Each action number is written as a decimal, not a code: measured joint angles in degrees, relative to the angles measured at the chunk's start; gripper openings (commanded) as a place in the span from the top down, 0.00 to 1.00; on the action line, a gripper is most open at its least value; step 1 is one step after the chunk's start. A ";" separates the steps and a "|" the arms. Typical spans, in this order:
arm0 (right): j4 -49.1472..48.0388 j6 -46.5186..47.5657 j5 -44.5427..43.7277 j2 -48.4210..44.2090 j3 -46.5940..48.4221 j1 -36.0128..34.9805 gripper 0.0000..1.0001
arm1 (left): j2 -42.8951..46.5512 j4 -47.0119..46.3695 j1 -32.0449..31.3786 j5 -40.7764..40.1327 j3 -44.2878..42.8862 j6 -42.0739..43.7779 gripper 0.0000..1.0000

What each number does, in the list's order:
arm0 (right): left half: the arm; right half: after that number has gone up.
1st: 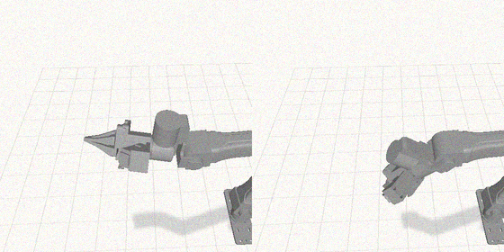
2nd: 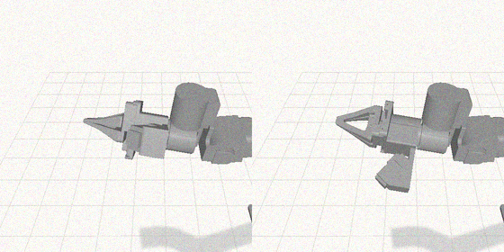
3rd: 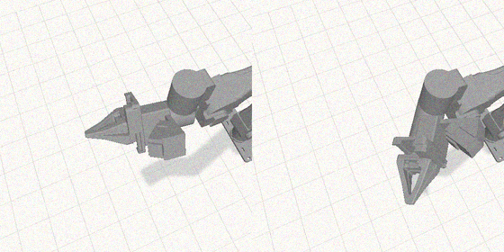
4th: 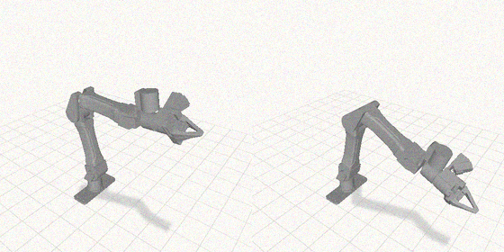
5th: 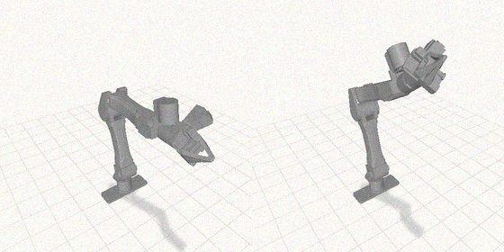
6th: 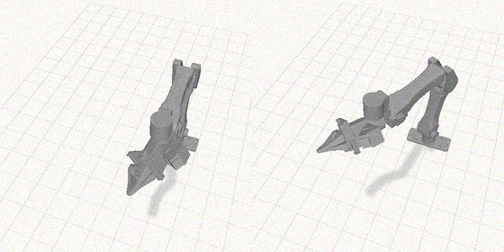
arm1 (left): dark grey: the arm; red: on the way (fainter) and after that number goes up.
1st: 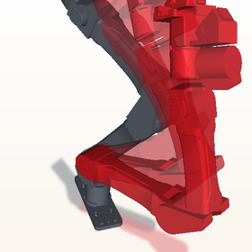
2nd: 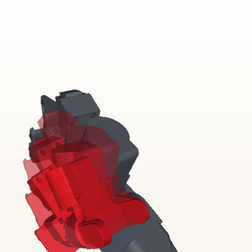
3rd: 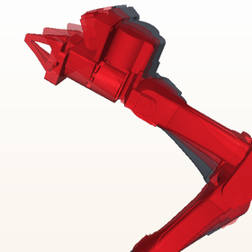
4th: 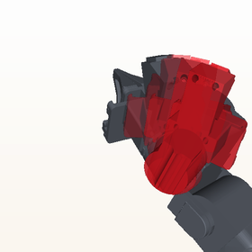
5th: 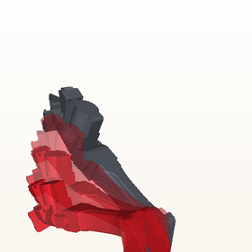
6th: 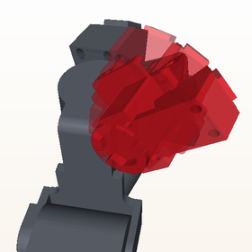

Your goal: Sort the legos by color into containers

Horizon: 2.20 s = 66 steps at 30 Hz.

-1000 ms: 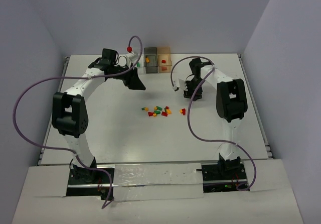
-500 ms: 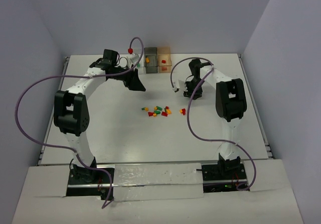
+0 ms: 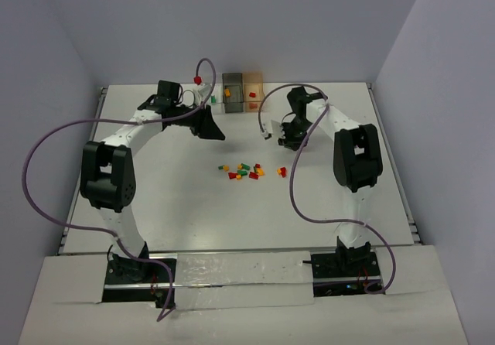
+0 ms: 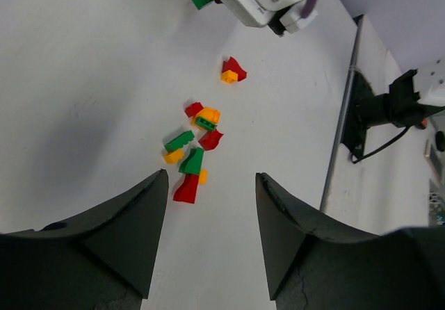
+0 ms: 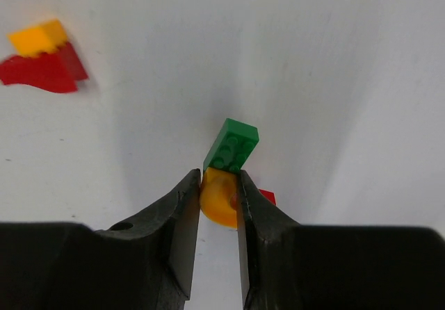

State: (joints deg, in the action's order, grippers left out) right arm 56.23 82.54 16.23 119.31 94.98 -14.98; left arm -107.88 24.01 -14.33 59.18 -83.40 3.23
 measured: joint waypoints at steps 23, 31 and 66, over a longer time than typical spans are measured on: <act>6.39 -31.27 38.67 -13.23 12.30 -7.41 1.00 | 11.78 -82.64 2.63 11.97 27.56 -65.51 0.34; 4.48 -42.55 49.46 -13.31 11.83 -7.76 1.00 | 9.90 -95.15 1.05 11.03 28.44 -79.83 0.29; -2.03 -51.41 54.30 -14.49 7.52 -9.61 1.00 | 13.30 -90.56 -5.07 6.59 29.05 -76.88 0.45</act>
State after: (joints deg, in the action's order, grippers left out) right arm 54.19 31.14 70.52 104.81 102.50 -24.59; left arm -94.58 -66.54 -19.40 65.76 -54.35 -73.65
